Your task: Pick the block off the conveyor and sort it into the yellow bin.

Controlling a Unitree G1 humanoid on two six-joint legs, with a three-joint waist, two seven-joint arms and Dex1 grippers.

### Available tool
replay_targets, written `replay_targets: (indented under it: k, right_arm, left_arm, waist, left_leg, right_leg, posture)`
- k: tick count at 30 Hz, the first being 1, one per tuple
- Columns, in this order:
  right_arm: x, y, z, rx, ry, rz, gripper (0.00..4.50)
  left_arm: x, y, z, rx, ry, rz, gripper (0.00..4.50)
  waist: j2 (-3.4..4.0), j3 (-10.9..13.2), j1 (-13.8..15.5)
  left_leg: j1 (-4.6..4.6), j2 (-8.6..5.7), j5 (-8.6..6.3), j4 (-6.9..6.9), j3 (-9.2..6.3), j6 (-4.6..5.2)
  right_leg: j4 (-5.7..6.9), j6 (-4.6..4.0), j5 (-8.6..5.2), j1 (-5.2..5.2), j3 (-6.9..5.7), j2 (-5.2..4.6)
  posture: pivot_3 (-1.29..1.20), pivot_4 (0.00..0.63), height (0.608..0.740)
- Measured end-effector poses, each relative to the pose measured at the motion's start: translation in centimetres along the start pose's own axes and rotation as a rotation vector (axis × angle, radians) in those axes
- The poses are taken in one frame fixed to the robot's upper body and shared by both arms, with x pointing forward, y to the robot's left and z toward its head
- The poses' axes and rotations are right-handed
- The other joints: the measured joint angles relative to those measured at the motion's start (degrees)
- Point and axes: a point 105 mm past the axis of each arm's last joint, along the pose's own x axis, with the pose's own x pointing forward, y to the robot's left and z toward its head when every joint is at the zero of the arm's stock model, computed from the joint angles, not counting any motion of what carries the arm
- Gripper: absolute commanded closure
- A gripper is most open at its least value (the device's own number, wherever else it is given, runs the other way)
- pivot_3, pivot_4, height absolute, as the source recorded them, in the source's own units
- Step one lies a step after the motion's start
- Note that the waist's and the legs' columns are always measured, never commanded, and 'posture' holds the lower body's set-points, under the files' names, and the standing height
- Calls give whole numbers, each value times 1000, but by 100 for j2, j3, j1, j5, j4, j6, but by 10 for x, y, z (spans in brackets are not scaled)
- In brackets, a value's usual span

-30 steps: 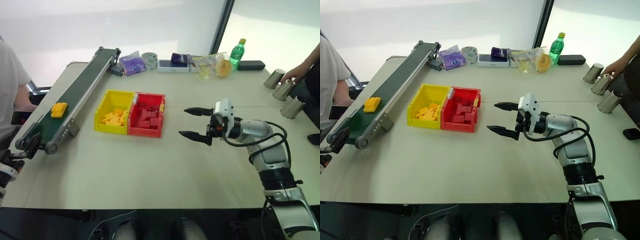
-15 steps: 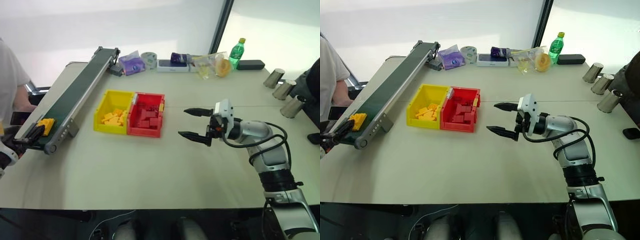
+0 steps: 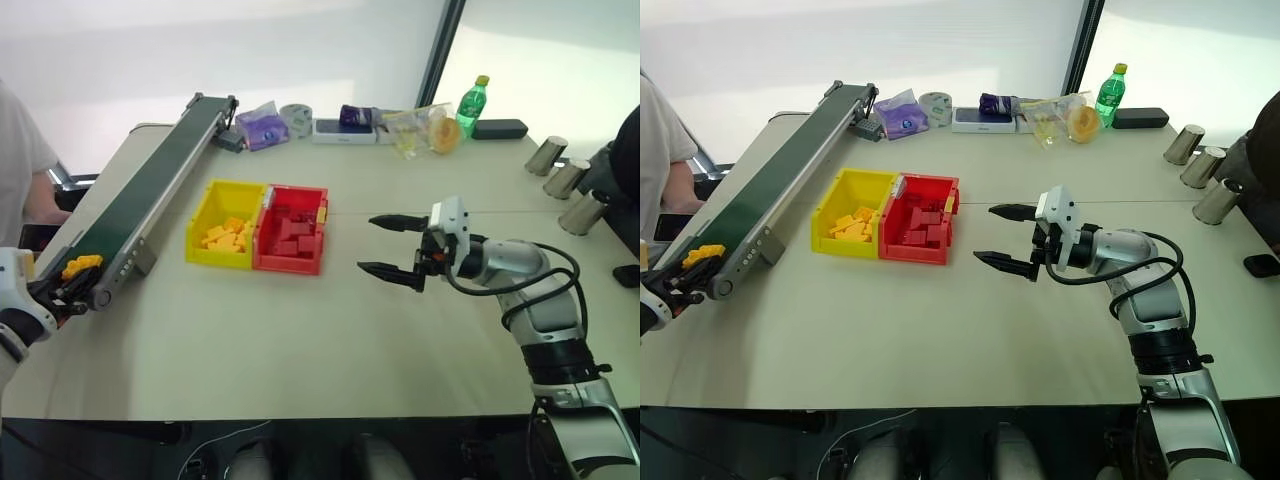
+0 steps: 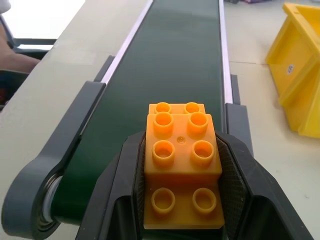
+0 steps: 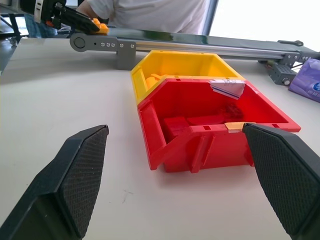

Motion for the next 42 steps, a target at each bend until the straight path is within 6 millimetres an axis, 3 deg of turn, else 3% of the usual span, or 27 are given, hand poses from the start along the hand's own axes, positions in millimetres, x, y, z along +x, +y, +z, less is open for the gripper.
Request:
replay_targets:
  k: [7, 9, 11, 15, 21, 22, 27, 28, 35, 42]
  right_arm:
    - [0, 0, -1, 2, -1, -1, 0]
    - [0, -1, -1, 4, -4, -2, 0]
    - [1, -1, -1, 3, -6, -4, 0]
    - [4, 0, 0, 3, -20, 2, 0]
    - [3, -1, -1, 0, -18, -14, 0]
    - [2, -2, -2, 2, -16, -20, 0]
    - [-1, 1, -5, 7, -10, -33, 0]
    - [-2, 0, -5, 6, -7, -36, 0]
    - [-6, -1, -2, -8, -6, -53, 0]
    - [-6, 1, -1, -7, -4, -38, 0]
  left_arm:
    - [0, -21, 53, 8, -193, -52, 3163]
    - [10, -36, 60, 9, -204, -87, 3163]
    - [31, -63, 65, -23, -222, -141, 3163]
    - [75, -117, 59, -12, -186, -219, 3163]
    - [117, -163, 41, -14, -123, -261, 3163]
    - [124, -168, 38, 13, -116, -265, 2663]
    - [144, -166, 30, 75, -109, -210, 286]
    - [146, -164, 28, 79, -108, -203, 45]
    - [128, -159, 53, 55, -244, -239, 45]
    - [60, -120, 42, 134, -220, -337, 45]
  waist:
    - [-1, 0, 2]
    - [0, 0, 25]
    - [0, 0, 67]
    - [-3, -2, 45]
    - [-2, -1, -8]
    - [-2, -1, -3]
    - [-2, -1, 3]
    - [-2, -1, 6]
    - [-3, -1, 7]
    - [0, 1, -68]
  left_leg:
    - [0, -2, 0, 1, -1, -1]
    - [1, -4, 1, 2, -2, -1]
    - [1, -10, 1, 8, -9, 0]
    - [2, -22, -1, 15, -8, 2]
    - [0, -17, 3, 5, 2, -3]
    - [0, -17, 3, 6, 3, -3]
    - [0, -18, 3, 8, 7, -4]
    - [0, -18, 3, 7, 7, -4]
    - [-1, -11, 3, 8, 6, -4]
    - [-2, 5, 5, 4, 7, -8]
  right_leg:
    - [0, 1, 0, 2, 0, 1]
    - [0, 1, 1, 5, -1, 2]
    - [1, 2, 1, 15, -4, 5]
    - [0, 5, 2, 20, -4, 11]
    - [0, 4, 2, 1, 0, 19]
    - [1, 4, 1, 1, 0, 21]
    - [1, 5, 2, 1, -2, 23]
    - [1, 5, 2, 1, -2, 23]
    - [4, 6, 2, 1, 2, 16]
    - [6, 5, 1, -5, 5, 17]
  posture:
    - [0, 150, 740]
    - [0, 150, 740]
    - [0, 150, 740]
    - [0, 150, 740]
    - [0, 150, 740]
    - [0, 150, 740]
    - [0, 150, 740]
    - [0, 150, 740]
    - [0, 150, 740]
    - [0, 150, 740]
